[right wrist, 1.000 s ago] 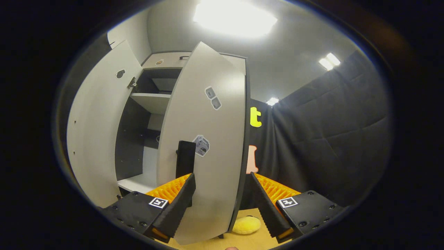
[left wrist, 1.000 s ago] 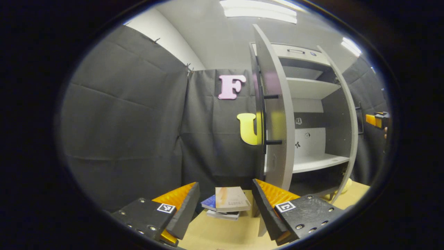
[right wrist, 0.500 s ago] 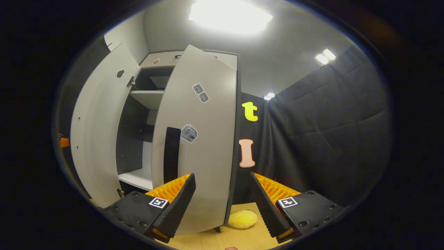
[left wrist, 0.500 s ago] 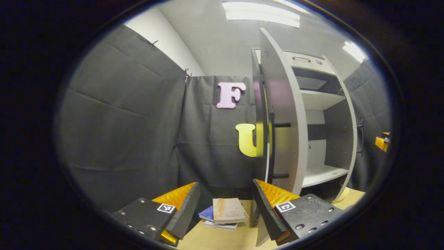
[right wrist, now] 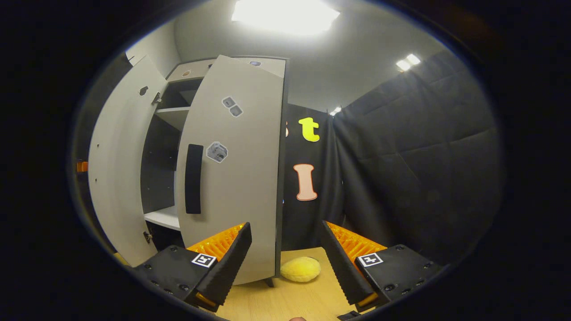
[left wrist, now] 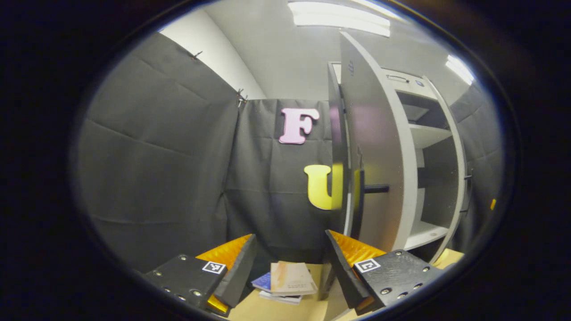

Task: Grasp the bottle in the cabinet with the left hand and place it on the coaster, then close the right door with the right hand and the left door with the left hand.

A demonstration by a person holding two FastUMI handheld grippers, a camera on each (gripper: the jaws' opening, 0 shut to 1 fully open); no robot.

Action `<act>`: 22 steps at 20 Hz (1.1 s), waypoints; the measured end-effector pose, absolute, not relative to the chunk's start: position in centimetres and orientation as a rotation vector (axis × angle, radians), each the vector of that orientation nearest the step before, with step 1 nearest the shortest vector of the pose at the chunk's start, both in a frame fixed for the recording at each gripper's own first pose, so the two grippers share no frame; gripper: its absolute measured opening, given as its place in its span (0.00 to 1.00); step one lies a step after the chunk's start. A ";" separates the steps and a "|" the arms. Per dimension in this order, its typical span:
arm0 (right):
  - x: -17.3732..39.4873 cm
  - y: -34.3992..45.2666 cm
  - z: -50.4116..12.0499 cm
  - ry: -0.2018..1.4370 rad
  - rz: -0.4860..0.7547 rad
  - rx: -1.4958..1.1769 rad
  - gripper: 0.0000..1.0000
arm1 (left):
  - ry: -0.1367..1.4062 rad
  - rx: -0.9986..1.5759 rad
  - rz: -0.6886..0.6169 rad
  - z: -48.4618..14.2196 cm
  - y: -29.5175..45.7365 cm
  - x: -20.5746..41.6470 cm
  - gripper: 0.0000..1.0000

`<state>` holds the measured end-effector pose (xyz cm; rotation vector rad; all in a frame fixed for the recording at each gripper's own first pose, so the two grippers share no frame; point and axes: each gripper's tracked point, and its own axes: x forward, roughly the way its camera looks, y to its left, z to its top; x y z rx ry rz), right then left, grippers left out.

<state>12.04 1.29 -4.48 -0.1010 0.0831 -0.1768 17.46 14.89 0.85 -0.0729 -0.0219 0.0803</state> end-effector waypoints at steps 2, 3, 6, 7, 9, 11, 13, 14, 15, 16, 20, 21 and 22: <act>11.7 0.1 -4.5 0.087 -0.189 -0.094 0.99 | -0.033 -0.056 0.106 1.1 15.0 17.8 0.88; 11.6 -0.4 -4.6 0.091 -0.191 -0.089 0.99 | -0.033 -0.056 0.117 1.0 14.9 17.8 0.88; 11.6 -1.8 -4.7 0.095 -0.201 -0.081 0.96 | -0.032 -0.065 0.135 1.0 14.2 17.4 0.82; 11.7 -2.2 -4.6 0.095 -0.199 -0.077 0.96 | -0.030 -0.071 0.134 1.0 13.8 17.2 0.82; 11.7 -2.7 -4.5 0.092 -0.194 -0.074 0.99 | -0.029 -0.084 0.116 1.0 12.5 17.0 0.89; 11.9 -3.2 -4.5 0.090 -0.187 -0.073 0.99 | -0.027 -0.101 0.089 1.0 11.0 16.8 0.96; 12.1 -3.5 -4.8 0.095 -0.178 -0.072 0.96 | -0.029 -0.113 0.071 1.0 9.6 16.7 0.89; 12.1 -3.8 -4.9 0.098 -0.174 -0.071 0.96 | -0.032 -0.114 0.066 1.1 9.0 16.6 0.86; 12.0 -4.1 -4.9 0.099 -0.172 -0.073 0.99 | -0.033 -0.110 0.061 1.2 8.3 16.4 0.89; 12.0 -4.4 -4.9 0.101 -0.172 -0.077 0.99 | -0.034 -0.108 0.056 1.4 7.7 16.4 0.86; 11.6 -5.5 -4.6 0.096 -0.172 -0.064 0.99 | -0.036 -0.104 0.028 1.6 5.0 16.7 0.95; 11.4 -5.8 -4.4 0.091 -0.174 -0.060 0.99 | -0.039 -0.100 0.023 1.6 4.5 16.8 0.95; 11.4 -6.2 -4.4 0.090 -0.178 -0.060 0.99 | -0.044 -0.097 0.017 1.7 3.8 16.8 0.95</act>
